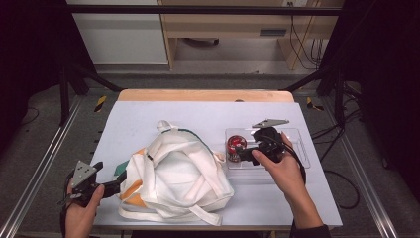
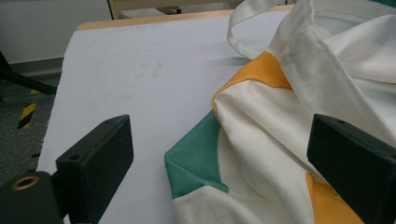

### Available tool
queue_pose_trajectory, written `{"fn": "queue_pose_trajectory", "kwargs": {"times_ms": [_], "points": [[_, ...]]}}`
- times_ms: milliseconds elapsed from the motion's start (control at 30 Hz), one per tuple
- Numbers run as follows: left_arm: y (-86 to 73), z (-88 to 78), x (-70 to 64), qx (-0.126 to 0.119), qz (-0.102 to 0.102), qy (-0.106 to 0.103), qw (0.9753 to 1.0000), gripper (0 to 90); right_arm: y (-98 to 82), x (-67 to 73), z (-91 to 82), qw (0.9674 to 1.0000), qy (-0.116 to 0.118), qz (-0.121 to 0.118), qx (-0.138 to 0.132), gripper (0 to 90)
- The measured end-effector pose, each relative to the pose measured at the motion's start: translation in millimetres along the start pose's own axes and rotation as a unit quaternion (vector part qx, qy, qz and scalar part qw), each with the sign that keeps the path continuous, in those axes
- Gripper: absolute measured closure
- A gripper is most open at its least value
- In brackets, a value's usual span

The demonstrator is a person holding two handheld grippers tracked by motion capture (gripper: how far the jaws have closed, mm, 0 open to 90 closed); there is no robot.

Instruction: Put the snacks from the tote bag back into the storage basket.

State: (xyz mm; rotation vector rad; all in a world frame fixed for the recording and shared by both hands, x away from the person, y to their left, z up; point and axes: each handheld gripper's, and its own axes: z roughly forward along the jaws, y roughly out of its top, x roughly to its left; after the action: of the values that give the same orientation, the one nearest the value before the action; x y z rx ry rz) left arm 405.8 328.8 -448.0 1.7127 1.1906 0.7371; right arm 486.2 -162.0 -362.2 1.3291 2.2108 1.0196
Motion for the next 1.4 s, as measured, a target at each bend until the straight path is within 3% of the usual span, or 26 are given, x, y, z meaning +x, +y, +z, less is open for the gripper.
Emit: {"fn": "queue_pose_trajectory", "kwargs": {"times_ms": [267,500,1000,1400], "points": [[0.0,-0.5,0.8,-0.001,-0.002,0.001,1.0,7.5,-6.0,8.7,0.6,0.9996,-0.016,0.01,-0.02,6.1],[0.1,-0.6,0.8,-0.001,-0.002,0.001,1.0,7.4,-10.8,3.8,-10.6,0.9981,-0.037,0.021,-0.044,6.1],[0.9,-2.3,1.6,-0.009,-0.002,0.008,0.9999,7.4,-36.1,-34.2,-35.2,0.9936,-0.073,0.04,-0.076,6.2],[1.3,-3.9,3.5,-0.012,-0.004,0.011,0.9999,7.4,-57.8,-63.2,-51.1,0.9909,-0.088,0.063,-0.079,6.1]]}}
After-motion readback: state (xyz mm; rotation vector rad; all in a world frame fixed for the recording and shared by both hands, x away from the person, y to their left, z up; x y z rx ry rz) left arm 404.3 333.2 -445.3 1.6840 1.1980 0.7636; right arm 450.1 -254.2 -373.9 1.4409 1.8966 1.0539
